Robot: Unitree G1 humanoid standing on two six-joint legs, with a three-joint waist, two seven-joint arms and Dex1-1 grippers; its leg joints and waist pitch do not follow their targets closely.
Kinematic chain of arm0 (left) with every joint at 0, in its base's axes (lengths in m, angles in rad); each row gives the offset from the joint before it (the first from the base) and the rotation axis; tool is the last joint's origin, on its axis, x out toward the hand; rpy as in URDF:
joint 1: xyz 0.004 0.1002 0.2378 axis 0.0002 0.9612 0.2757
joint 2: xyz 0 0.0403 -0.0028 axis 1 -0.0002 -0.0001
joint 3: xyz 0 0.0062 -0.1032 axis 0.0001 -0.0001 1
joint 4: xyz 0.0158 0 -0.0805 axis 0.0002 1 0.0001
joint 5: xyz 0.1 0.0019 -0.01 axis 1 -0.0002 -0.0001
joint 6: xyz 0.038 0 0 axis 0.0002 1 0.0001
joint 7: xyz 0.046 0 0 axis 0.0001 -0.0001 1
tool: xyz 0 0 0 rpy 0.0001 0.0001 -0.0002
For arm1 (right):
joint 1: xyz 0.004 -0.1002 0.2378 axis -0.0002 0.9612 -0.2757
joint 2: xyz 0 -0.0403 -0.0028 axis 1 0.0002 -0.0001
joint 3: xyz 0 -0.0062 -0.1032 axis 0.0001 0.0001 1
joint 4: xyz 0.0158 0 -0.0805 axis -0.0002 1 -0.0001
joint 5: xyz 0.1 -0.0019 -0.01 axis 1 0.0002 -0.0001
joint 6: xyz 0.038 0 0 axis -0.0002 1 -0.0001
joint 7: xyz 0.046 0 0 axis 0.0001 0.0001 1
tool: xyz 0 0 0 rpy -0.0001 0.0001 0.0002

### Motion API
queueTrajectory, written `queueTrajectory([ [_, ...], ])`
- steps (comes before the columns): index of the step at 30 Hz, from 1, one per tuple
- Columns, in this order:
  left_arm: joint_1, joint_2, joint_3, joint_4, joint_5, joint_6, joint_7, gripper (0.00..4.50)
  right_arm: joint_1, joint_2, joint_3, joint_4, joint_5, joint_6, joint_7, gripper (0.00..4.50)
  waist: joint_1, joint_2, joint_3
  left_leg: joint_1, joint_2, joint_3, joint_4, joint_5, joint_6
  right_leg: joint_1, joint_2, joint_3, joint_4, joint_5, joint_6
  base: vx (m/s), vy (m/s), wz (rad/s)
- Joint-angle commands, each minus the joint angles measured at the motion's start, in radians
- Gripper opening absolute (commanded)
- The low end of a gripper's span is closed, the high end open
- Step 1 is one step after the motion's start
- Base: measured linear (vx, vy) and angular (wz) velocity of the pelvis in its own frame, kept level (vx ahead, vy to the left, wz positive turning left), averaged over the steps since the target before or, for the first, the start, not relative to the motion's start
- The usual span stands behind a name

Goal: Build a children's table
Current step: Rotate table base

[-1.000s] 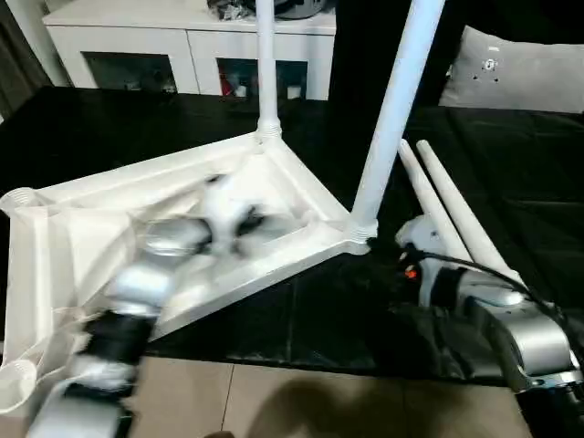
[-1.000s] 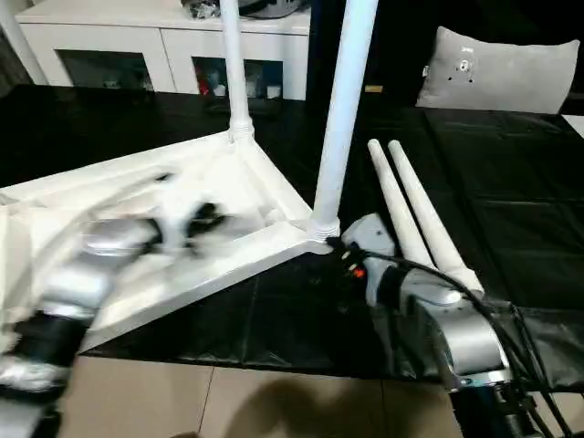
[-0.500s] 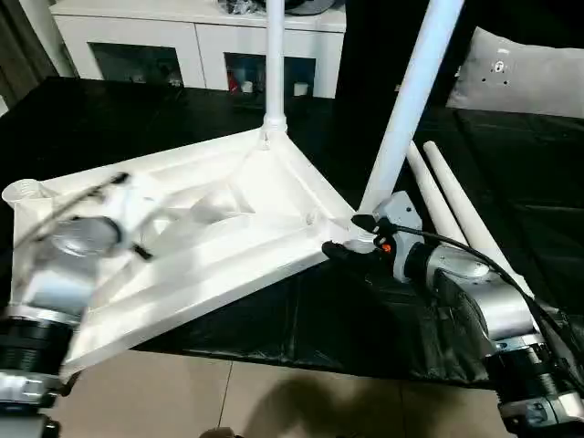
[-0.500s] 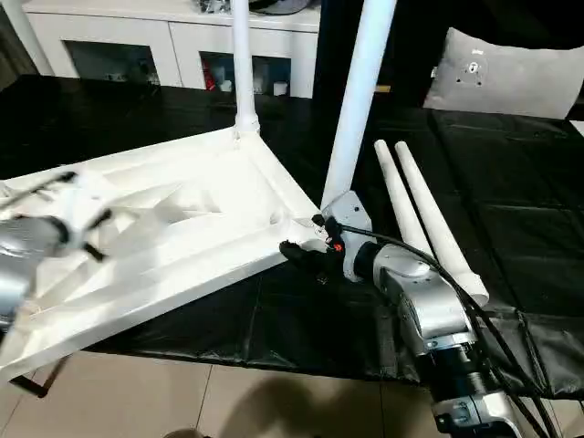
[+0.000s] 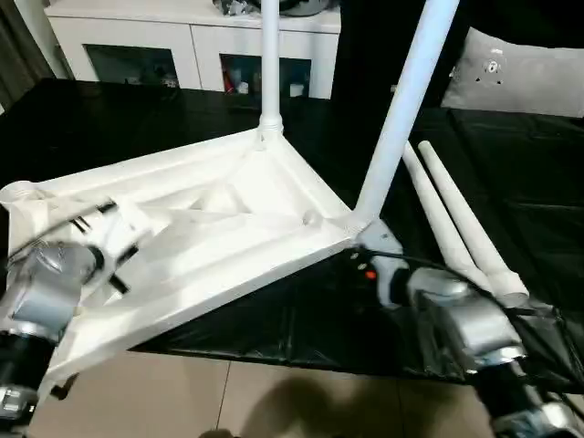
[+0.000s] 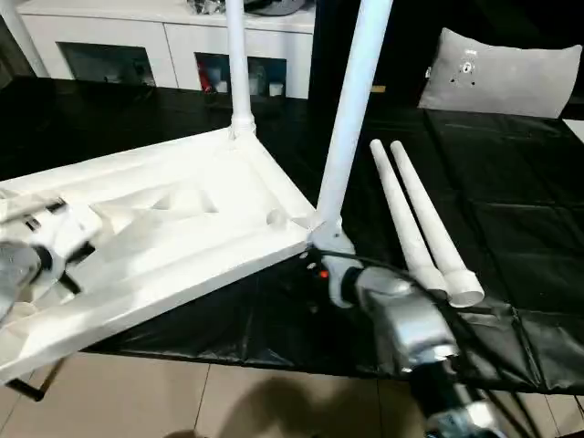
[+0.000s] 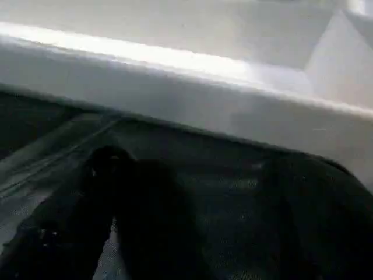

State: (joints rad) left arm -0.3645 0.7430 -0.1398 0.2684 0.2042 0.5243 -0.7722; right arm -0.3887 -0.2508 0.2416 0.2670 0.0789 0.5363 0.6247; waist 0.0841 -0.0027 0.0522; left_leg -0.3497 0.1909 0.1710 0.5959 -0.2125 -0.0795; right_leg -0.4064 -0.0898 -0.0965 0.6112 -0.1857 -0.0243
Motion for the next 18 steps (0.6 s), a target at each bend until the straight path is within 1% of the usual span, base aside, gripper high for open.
queueTrajectory([
  [1,0.008,-0.001,-0.043,-0.041,-0.027,-0.02,-0.069,0.0,-0.025,0.013,0.008,0.044,-0.012,-0.006,-0.027,4.5,-0.004,0.016,-0.058,0.004,0.036,-0.011,-0.08,-0.155,-0.009,0.052,-0.06,0.06,-0.063,-0.166,-0.215,0.0,0.0,0.0],
  [4,0.004,-0.001,-0.06,-0.059,-0.053,-0.038,-0.134,0.0,-0.056,0.052,-0.009,0.091,-0.004,-0.009,-0.051,4.5,-0.005,0.016,-0.057,0.005,0.036,-0.012,-0.082,-0.181,-0.017,0.053,-0.062,0.062,-0.068,-0.203,-0.2,0.0,0.0,0.0],
  [5,0.002,-0.002,-0.065,-0.063,-0.06,-0.039,-0.151,0.0,-0.064,0.059,-0.011,0.105,-0.005,-0.016,-0.055,4.5,-0.005,0.009,-0.057,0.004,0.036,-0.011,-0.083,-0.181,-0.017,0.054,-0.063,0.062,-0.069,-0.211,-0.196,0.0,0.0,0.0],
  [6,0.0,-0.003,-0.072,-0.069,-0.07,-0.05,-0.174,0.0,-0.073,0.066,-0.015,0.119,-0.005,-0.023,-0.059,4.5,-0.004,0.012,-0.057,0.005,0.036,-0.012,-0.082,-0.183,-0.018,0.053,-0.064,0.062,-0.068,-0.218,-0.195,0.0,0.0,0.0],
  [7,-0.002,-0.003,-0.08,-0.084,-0.09,-0.054,-0.209,0.0,-0.09,0.078,-0.021,0.144,-0.008,-0.045,-0.073,4.5,-0.003,0.013,-0.057,0.006,0.036,-0.012,-0.083,-0.19,-0.022,0.051,-0.066,0.063,-0.071,-0.238,-0.189,0.0,0.0,0.0],
  [9,-0.002,-0.008,-0.085,-0.116,-0.129,-0.071,-0.262,0.0,-0.114,0.094,-0.039,0.176,-0.009,-0.066,-0.097,4.5,-0.004,0.014,-0.057,0.006,0.037,-0.012,-0.084,-0.192,-0.027,0.051,-0.065,0.063,-0.07,-0.244,-0.189,0.0,0.0,0.0],
  [10,-0.002,-0.009,-0.085,-0.117,-0.13,-0.072,-0.264,0.0,-0.115,0.094,-0.04,0.177,-0.009,-0.067,-0.098,4.5,-0.005,0.011,-0.056,0.004,0.036,-0.012,-0.084,-0.191,-0.025,0.052,-0.065,0.062,-0.07,-0.244,-0.186,0.0,0.0,0.0],
  [11,-0.005,-0.018,-0.086,-0.129,-0.146,-0.068,-0.278,0.0,-0.124,0.098,-0.048,0.189,-0.008,-0.071,-0.107,4.5,-0.006,0.01,-0.056,0.005,0.037,-0.012,-0.084,-0.189,-0.026,0.053,-0.064,0.063,-0.07,-0.243,-0.184,0.0,0.0,0.0],
  [13,-0.02,-0.047,-0.089,-0.124,-0.153,-0.089,-0.272,0.0,-0.137,0.098,-0.062,0.206,-0.006,-0.058,-0.124,4.5,-0.006,0.011,-0.059,0.005,0.036,-0.01,-0.082,-0.169,-0.025,0.053,-0.064,0.063,-0.067,-0.219,-0.191,0.0,0.0,0.0],
  [14,-0.03,-0.066,-0.089,-0.114,-0.154,-0.094,-0.269,0.0,-0.141,0.097,-0.07,0.213,-0.005,-0.044,-0.131,4.5,-0.007,0.009,-0.059,0.003,0.035,-0.008,-0.081,-0.155,-0.023,0.055,-0.061,0.063,-0.066,-0.204,-0.192,0.0,0.0,0.0],
  [15,-0.041,-0.086,-0.095,-0.095,-0.153,-0.107,-0.27,0.0,-0.142,0.091,-0.08,0.212,-0.001,-0.027,-0.133,4.5,-0.006,0.008,-0.061,0.004,0.035,-0.009,-0.079,-0.146,-0.022,0.055,-0.061,0.063,-0.064,-0.193,-0.193,0.0,0.0,0.0],
  [16,-0.049,-0.098,-0.1,-0.083,-0.153,-0.113,-0.273,0.0,-0.142,0.088,-0.088,0.214,0.002,-0.018,-0.132,4.5,-0.004,0.009,-0.062,0.005,0.033,-0.007,-0.078,-0.131,-0.017,0.055,-0.06,0.063,-0.063,-0.174,-0.194,0.0,0.0,0.0],
  [17,-0.059,-0.115,-0.107,-0.064,-0.15,-0.123,-0.269,0.0,-0.14,0.094,-0.117,0.205,0.031,0.008,-0.129,4.5,-0.005,0.008,-0.063,0.002,0.032,-0.007,-0.076,-0.117,-0.011,0.058,-0.058,0.064,-0.06,-0.148,-0.196,0.0,0.0,0.0],
  [18,-0.063,-0.122,-0.109,-0.056,-0.148,-0.127,-0.266,0.0,-0.139,0.097,-0.13,0.2,0.045,0.02,-0.127,4.5,-0.003,0.007,-0.064,0.002,0.033,-0.007,-0.076,-0.113,-0.008,0.059,-0.059,0.063,-0.06,-0.139,-0.197,0.0,0.0,0.0],
])
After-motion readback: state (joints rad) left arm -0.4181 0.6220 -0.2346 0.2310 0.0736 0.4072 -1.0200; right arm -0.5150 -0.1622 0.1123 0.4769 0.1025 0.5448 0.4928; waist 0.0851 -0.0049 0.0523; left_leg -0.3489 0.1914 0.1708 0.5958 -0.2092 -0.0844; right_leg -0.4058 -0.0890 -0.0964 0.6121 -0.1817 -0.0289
